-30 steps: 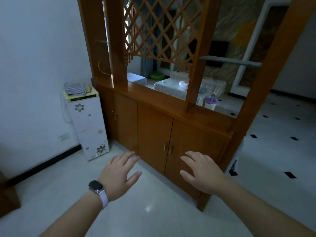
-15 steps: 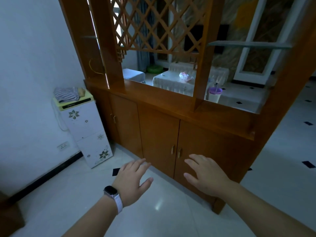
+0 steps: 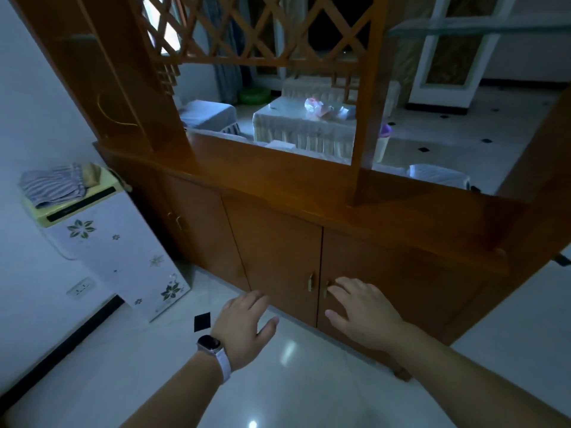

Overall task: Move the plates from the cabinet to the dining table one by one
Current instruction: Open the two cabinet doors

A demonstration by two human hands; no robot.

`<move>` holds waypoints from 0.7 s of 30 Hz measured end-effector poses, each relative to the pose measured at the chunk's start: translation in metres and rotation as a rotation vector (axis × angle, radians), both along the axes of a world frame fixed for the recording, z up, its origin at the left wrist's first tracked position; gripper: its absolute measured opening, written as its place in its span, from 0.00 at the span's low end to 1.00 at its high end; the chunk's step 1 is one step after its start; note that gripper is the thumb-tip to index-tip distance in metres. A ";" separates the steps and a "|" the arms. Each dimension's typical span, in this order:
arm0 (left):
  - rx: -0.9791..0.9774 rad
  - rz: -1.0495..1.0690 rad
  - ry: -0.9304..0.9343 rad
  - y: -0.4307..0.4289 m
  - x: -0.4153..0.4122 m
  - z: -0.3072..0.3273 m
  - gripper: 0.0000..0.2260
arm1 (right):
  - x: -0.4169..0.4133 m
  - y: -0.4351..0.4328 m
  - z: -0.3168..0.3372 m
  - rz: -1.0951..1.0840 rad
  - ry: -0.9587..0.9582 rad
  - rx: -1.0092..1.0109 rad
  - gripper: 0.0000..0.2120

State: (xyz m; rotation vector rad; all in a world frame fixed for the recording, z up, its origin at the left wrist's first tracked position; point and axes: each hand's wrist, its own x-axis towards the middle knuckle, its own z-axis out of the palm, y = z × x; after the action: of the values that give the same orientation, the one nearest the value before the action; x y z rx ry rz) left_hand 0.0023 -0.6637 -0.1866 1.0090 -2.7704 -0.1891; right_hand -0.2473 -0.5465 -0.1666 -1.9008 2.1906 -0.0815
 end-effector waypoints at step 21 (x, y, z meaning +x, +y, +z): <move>0.285 -0.510 -0.114 -0.203 -0.081 -0.135 0.26 | 0.019 -0.107 -0.112 -0.577 -0.107 0.088 0.30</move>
State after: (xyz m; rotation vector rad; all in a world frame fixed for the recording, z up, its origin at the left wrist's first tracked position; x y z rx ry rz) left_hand -0.0792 -0.8666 -0.3216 0.3429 -3.1141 -0.6271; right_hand -0.2286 -0.6535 -0.2786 -1.1399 2.5410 -0.1775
